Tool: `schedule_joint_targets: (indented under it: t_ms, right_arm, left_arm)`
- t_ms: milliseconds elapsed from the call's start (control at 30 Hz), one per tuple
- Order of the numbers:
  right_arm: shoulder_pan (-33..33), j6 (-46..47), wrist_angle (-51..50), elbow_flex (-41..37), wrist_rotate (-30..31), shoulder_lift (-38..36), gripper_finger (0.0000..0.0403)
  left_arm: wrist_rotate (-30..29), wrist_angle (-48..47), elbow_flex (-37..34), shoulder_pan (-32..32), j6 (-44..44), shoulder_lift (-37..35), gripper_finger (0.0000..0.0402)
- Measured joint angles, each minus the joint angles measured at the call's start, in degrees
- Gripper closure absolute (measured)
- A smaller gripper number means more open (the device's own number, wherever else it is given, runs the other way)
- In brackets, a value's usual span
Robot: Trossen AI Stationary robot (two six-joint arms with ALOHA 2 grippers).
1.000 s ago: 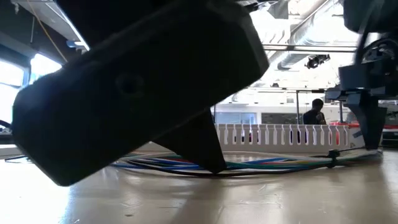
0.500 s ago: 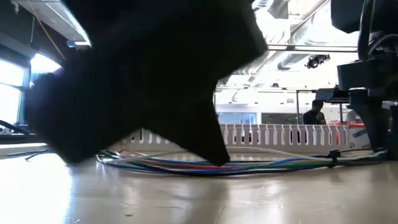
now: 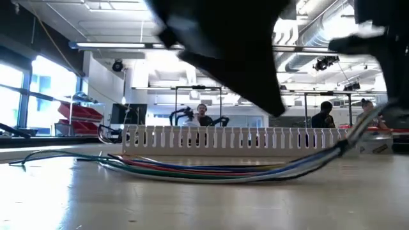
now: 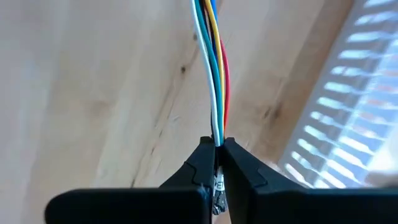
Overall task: Ziptie cables
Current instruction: Put the zip-tied cable into the white cable duct
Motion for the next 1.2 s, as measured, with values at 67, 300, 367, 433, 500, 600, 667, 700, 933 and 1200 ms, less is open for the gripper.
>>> schedule_joint_targets:
  t_ms: [67,300,367,433,500,600,667,700,933,1200]
  right_arm:
    - [1.31,1.32,-3.11,3.17,0.97,0.0,0.0402]
    - [4.94,5.21,-13.22,13.55,6.59,-0.09,0.0402]
    - [6.01,6.36,-15.49,15.95,8.06,-0.09,0.0403]
    - [6.92,7.35,-17.4,18.1,9.53,-0.09,0.0403]
    - [8.03,8.63,-19.71,19.86,10.58,-0.11,0.0403]
    - [9.82,10.6,-22.07,22.22,11.73,-0.15,0.0403]
    - [11.15,12.1,-24.2,23.53,12.76,-0.15,0.0403]
    - [11.81,12.77,-24.93,24.19,13.22,-0.15,0.0403]
    - [15.85,16.87,-28.5,27.88,15.68,-0.17,0.0403]
    - [20.43,20.02,-29.71,30.68,17.16,-0.7,0.0403]
  left_arm:
    - [-1.76,2.71,-0.04,0.82,0.07,0.15,0.0193]
    - [4.3,14.19,-0.08,3.68,6.49,0.19,0.0179]
    - [5.16,17.66,-0.02,4.19,7.99,0.47,0.0179]
    - [5.38,19.6,-0.01,4.67,8.9,1.16,0.0179]
    - [4.64,20.29,-0.06,5.05,8.5,1.69,0.0179]
    - [2.79,19.43,-0.08,5.55,6.12,2.46,0.0179]
    - [1.32,18.71,-0.08,5.56,5.6,2.87,0.0179]
    - [0.52,18.54,-0.05,5.56,5.24,3.01,0.0179]
    - [-3.96,16.69,-0.06,5.5,3.52,4.03,0.0189]
    - [-2.52,8.02,-0.05,5.47,-2.93,4.73,0.0295]
